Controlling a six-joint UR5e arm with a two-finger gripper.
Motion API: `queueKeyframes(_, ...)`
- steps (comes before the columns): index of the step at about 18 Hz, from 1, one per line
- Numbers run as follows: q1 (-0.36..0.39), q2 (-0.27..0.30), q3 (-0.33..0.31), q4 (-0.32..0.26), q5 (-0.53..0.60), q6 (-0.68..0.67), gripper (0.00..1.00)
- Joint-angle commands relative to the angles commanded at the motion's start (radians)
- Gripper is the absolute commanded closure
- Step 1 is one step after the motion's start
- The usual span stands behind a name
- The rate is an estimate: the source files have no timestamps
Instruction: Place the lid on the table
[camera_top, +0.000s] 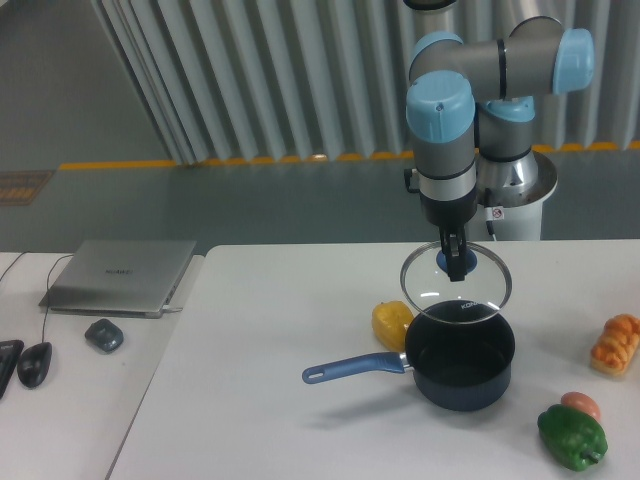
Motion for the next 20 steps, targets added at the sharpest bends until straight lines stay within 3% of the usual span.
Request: queueKeyframes(20,0.002,0.009,-0.052,0.002,0.018,0.055,0.67)
